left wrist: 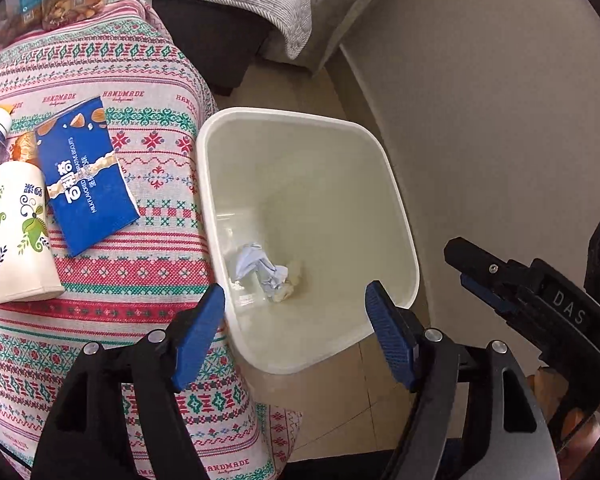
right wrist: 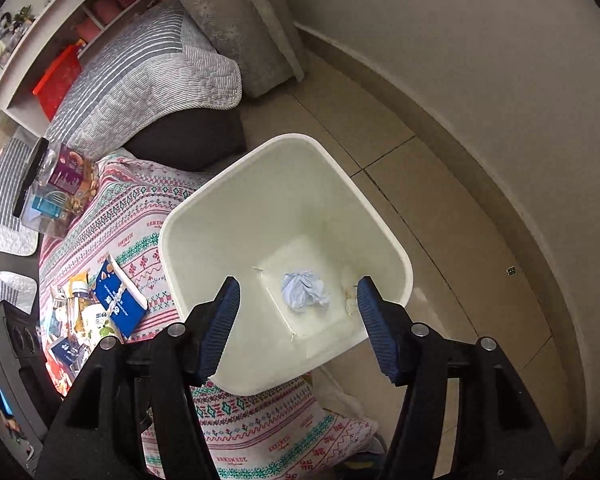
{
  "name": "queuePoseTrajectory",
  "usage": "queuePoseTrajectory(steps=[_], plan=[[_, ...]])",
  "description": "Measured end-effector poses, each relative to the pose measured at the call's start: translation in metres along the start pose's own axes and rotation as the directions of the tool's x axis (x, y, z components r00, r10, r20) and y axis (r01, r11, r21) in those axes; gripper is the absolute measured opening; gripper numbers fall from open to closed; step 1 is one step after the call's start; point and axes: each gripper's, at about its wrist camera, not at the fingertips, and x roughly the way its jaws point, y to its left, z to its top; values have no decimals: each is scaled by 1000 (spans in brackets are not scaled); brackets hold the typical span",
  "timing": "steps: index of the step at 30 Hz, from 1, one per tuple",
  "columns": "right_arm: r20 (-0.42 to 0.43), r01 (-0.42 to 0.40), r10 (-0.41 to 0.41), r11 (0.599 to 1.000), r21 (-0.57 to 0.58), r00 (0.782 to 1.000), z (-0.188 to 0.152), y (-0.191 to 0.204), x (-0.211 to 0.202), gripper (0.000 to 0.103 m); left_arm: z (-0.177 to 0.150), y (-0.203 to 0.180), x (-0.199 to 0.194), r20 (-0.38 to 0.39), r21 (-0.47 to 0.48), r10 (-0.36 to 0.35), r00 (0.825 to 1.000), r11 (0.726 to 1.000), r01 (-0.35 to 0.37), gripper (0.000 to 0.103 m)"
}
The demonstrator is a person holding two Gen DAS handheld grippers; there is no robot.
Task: Collect trash
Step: 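Carry both items over the white bin and open both tools to drop them, then grasp the red noodle-cup box with the left tool while the right tool grasps the blue biscuit box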
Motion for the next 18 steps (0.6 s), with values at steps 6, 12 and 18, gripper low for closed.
queuePoseTrajectory(steps=[6,12,18], plan=[[2,13,-13,996,-94,1000,-7,31,3,68,-31,45,-31,-47,13,245,968,969,-245,71],[-45,-36,26,974,-225,999,-20,79,11,68,-43,114,-85,-45,-22,343,938,939,-344,81],[-107,-85,50,929,-359,993,-39,131,21,68,-48,224,-164,11,-208,374,927,908,-364,81]])
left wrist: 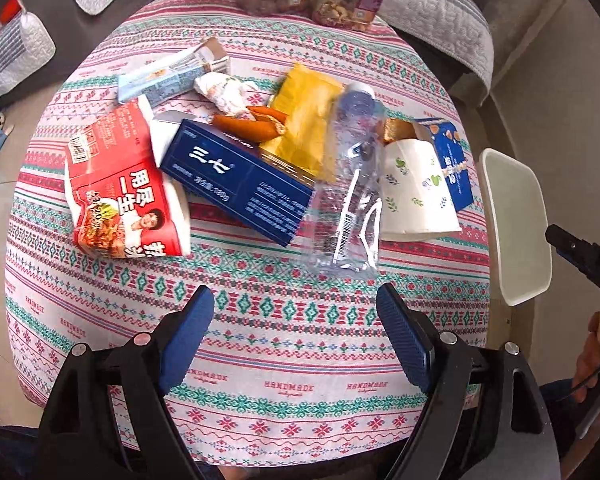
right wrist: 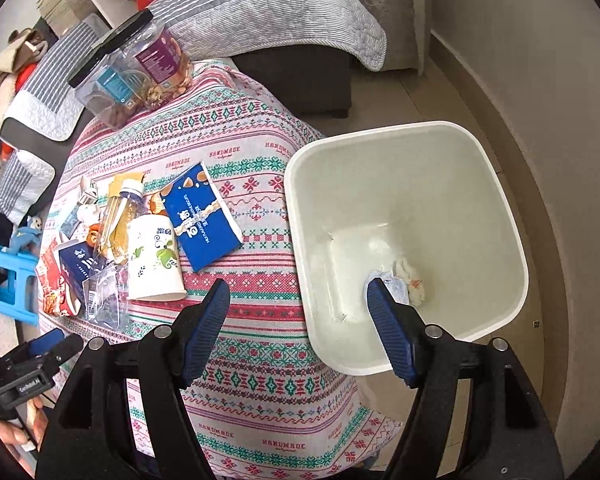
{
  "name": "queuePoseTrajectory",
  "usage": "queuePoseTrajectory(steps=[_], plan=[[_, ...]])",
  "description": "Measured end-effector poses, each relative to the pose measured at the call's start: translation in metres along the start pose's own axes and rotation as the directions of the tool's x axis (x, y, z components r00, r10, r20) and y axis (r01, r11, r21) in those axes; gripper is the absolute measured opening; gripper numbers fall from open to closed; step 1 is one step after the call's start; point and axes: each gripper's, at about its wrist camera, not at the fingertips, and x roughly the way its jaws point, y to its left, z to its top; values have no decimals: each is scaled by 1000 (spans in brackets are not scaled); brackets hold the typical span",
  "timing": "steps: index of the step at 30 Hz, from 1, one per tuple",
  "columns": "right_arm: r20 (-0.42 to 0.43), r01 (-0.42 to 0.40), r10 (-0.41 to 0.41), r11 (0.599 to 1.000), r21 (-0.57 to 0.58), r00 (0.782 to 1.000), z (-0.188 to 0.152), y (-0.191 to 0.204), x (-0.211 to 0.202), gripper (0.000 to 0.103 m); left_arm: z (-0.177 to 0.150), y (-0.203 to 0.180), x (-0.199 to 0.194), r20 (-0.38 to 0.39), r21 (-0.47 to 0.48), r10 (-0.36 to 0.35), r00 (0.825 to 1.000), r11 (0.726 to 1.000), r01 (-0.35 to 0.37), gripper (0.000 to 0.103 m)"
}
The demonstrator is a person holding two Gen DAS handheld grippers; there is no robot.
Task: Collect trash
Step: 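Grasp the red noodle-cup box with the left tool while the right tool grasps the blue biscuit box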
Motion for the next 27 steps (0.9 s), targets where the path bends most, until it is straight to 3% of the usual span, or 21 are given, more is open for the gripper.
queuePoseTrajectory(steps=[4,8,15,19,27], plan=[[-38,-15,13,999,-52,999,3,27,15,68,12,88,-24,53,-194,15,998,981,-4,81],[-98,-24,18,998,-65,995,13,49,33,68,15,129,-17,45,-306,0,999,952,13,81],[-142,-4,-23,982,-190,990,31,100,59,68,22,132,15,0,-324,-28,1000,946,26,81],[-119,39,-63,980,-197,991,49,100,69,68,28,132,22,-10,-304,-24,1000,953,20,79],[-145,88,-132,956,-280,981,60,111,108,66,43,121,38,-17,-256,-72,997,964,65,48]])
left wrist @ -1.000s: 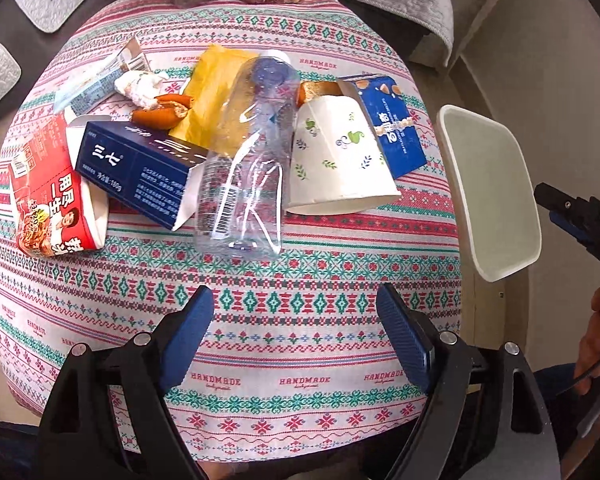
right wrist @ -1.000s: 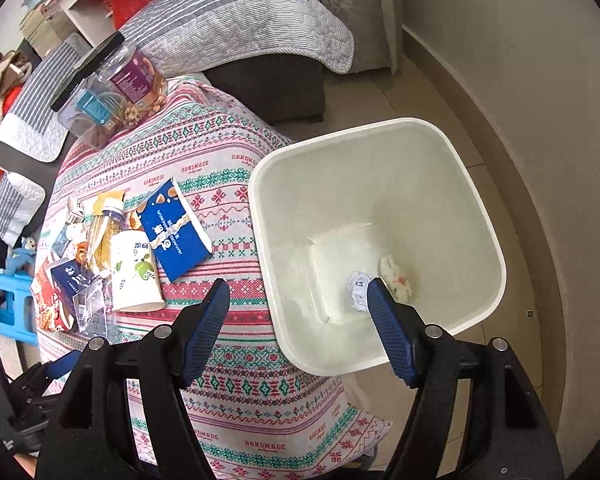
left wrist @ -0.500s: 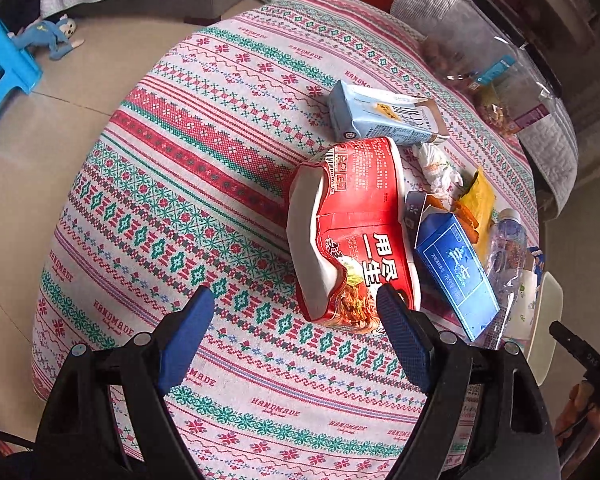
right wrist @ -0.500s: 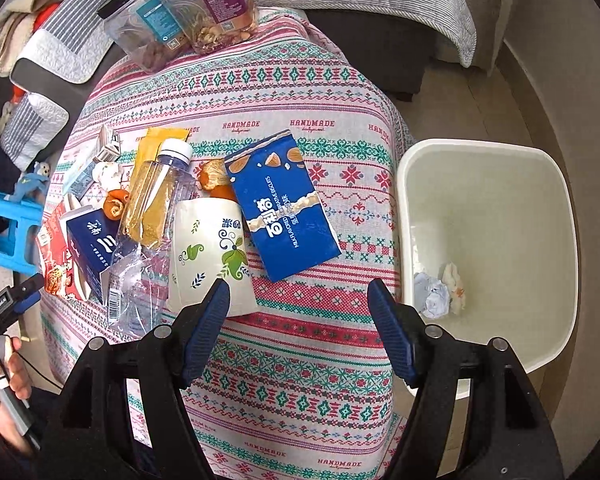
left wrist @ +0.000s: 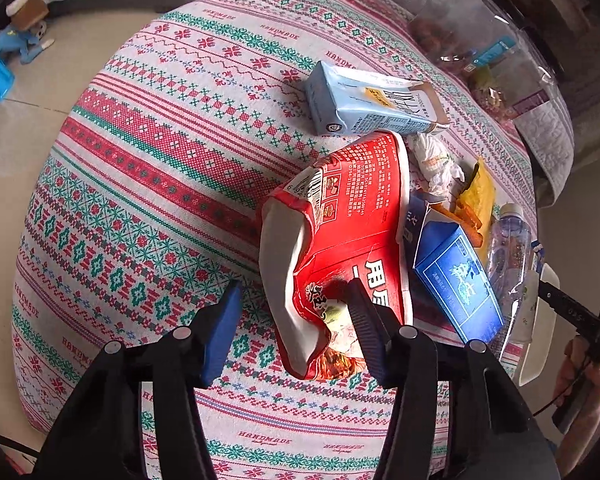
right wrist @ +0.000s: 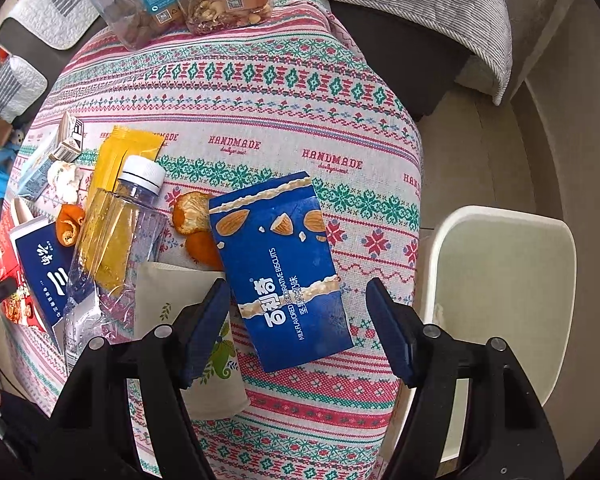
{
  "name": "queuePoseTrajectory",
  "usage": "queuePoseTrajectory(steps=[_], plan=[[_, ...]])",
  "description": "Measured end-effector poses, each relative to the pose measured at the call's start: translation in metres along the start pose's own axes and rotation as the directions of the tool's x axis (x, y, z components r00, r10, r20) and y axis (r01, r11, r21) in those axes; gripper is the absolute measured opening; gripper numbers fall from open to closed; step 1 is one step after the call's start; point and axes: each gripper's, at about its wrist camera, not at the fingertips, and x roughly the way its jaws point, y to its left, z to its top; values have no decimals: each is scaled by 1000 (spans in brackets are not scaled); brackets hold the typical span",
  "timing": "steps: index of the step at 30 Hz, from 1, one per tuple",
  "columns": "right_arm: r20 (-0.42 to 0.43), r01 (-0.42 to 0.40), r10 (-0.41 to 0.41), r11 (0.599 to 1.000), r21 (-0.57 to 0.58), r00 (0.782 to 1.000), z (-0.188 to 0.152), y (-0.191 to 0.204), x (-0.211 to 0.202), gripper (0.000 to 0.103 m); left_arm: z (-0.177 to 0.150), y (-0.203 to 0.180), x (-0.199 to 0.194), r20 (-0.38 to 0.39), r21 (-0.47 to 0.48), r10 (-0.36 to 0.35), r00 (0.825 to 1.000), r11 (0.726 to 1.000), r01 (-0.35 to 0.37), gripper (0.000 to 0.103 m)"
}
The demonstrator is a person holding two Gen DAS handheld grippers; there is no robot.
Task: Collect trash
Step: 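Grasp the red noodle-cup box with the left tool while the right tool grasps the blue biscuit box, then carry both boxes over the white bin and open both tools to drop them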
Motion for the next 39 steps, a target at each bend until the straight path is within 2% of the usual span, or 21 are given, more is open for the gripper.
queuePoseTrajectory(steps=[1,2,6,10,11,31,39], plan=[[-8,12,-12,1000,-12,1000,1,2,4,63,1,-2,0,4,5,-11,1000,1000,11,44],[-16,13,-14,1000,-15,1000,1,4,7,53,1,-4,0,9,12,-9,1000,1000,9,43],[-19,36,-37,998,-60,999,-1,13,9,53,1,-7,0,26,22,-8,1000,1000,8,34],[-22,40,-42,995,-94,999,-7,21,5,53,0,-6,-4,32,22,-14,999,1000,13,30],[-25,39,-41,995,-95,999,-9,21,5,52,-1,-7,-4,35,29,2,999,1000,-3,14],[15,6,-5,997,-74,1000,-30,16,-30,52,-32,-20,-25,75,143,45,996,988,-55,10],[34,-14,16,999,-46,999,-40,8,-44,52,-63,-29,-31,68,235,77,995,968,-91,9]])
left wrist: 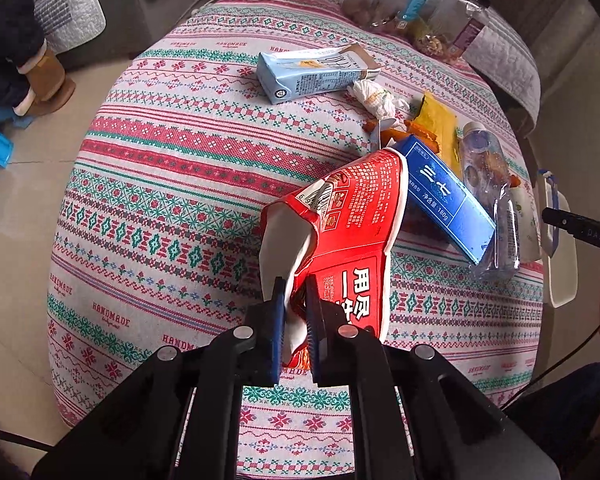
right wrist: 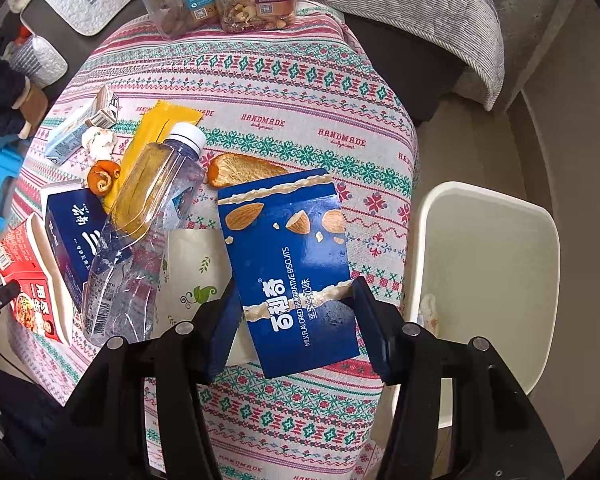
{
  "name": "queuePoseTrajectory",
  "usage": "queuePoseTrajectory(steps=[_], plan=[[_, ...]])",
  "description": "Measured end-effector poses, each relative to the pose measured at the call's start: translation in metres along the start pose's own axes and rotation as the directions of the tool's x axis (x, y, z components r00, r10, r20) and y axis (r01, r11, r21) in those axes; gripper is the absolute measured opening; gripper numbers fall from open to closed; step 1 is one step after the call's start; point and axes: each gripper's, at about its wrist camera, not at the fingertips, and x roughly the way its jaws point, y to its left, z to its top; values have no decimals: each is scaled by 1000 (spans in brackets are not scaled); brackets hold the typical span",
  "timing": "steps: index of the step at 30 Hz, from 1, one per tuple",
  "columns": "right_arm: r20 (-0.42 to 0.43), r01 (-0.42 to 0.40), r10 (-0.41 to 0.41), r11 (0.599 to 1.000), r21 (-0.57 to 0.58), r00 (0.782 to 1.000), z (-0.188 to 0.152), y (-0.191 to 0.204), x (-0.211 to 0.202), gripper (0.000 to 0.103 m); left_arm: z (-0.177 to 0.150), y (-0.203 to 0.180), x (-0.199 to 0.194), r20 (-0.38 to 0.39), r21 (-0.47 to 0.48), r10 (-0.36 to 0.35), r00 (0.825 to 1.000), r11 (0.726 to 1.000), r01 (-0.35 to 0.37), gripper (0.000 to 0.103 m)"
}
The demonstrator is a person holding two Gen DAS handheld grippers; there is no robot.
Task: Collect trash
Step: 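Carry both boxes over the white bin and open both tools to drop them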
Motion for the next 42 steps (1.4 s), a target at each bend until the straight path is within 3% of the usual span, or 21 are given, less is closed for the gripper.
queuePoseTrajectory(steps=[6,19,26,33,39,42], plan=[[23,-26,26,999,33,999,-12,-14,-11,52,-23,-17,-13,10,58,21,1000,998,-21,9],[49,-74,71,995,70,996,-30,-40,-29,52,-51,-62,-42,27,136,-47,999,990,43,9],[65,-68,63,995,78,996,-31,-49,-35,52,-21,-120,-58,36,221,-81,996,973,71,9],[117,-96,74,978,188,990,-30,-92,-51,52,21,-196,-54,58,275,-120,991,956,100,9],[139,-6,-32,965,264,990,-33,-131,-61,52,40,-262,-29,15,276,-182,983,946,171,9],[140,1,-48,948,318,989,-36,-155,-61,52,49,-295,-16,10,271,-199,980,944,189,9]])
